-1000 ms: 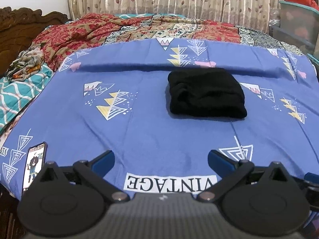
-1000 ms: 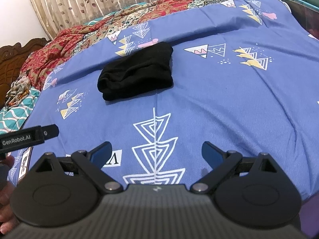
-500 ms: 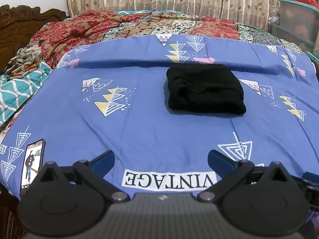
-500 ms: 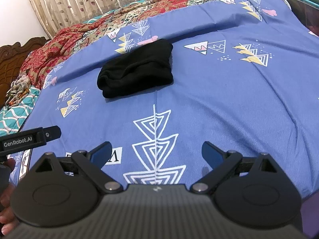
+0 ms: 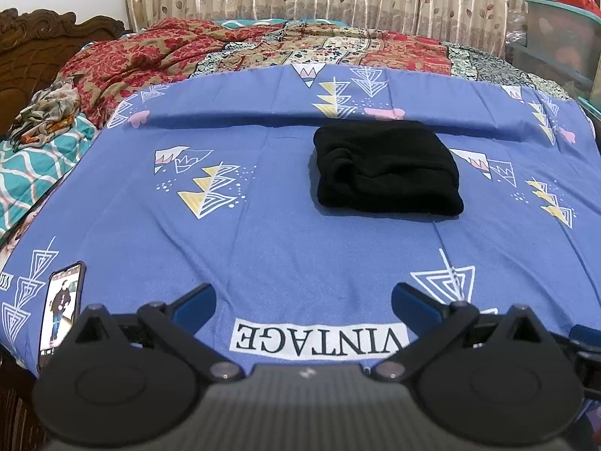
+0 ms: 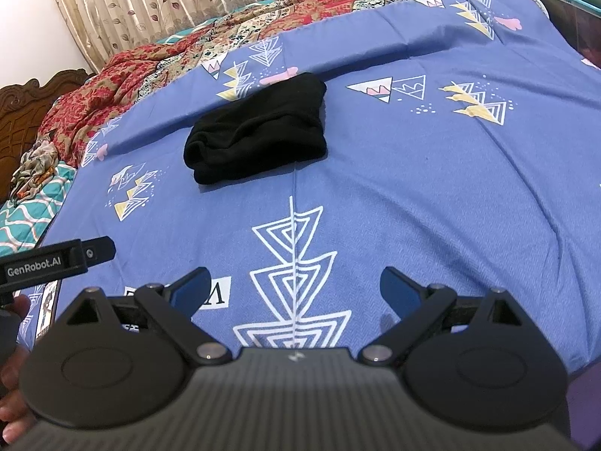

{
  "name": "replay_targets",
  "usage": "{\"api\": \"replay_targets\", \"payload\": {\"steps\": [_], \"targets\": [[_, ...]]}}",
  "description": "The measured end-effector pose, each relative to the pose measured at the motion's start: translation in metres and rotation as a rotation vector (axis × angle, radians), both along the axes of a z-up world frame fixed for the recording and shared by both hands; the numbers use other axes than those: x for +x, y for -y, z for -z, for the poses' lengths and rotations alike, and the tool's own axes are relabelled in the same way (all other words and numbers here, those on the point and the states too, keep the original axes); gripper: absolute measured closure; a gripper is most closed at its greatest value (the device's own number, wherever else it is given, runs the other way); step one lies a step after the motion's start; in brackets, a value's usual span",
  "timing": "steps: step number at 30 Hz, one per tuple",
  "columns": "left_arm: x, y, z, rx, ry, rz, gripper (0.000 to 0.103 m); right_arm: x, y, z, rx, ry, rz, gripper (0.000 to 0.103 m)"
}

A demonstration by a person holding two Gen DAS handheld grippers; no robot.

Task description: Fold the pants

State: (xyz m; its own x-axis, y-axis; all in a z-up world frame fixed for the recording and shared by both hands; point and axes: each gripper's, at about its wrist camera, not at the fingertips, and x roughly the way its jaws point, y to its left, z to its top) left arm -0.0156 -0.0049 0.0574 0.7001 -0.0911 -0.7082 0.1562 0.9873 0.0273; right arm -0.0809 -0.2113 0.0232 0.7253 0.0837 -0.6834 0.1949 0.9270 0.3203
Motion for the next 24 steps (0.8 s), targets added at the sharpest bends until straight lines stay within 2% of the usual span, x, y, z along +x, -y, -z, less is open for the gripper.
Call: {"api": "replay_targets", "payload": {"steps": [13,24], "targets": [[-0.0005,0.0023,0.0018,0.011,-0.005,-0.001,0.000,-0.0007,0.0006,-0.0010,-0.002,0.009,0.001,0.005],[0.0017,0.0054,0.0097,0.046,-0.041,0.001,0.000,0.0001,0.0008,-0.0028,-0.008,0.010,-0.002,0.005]]}}
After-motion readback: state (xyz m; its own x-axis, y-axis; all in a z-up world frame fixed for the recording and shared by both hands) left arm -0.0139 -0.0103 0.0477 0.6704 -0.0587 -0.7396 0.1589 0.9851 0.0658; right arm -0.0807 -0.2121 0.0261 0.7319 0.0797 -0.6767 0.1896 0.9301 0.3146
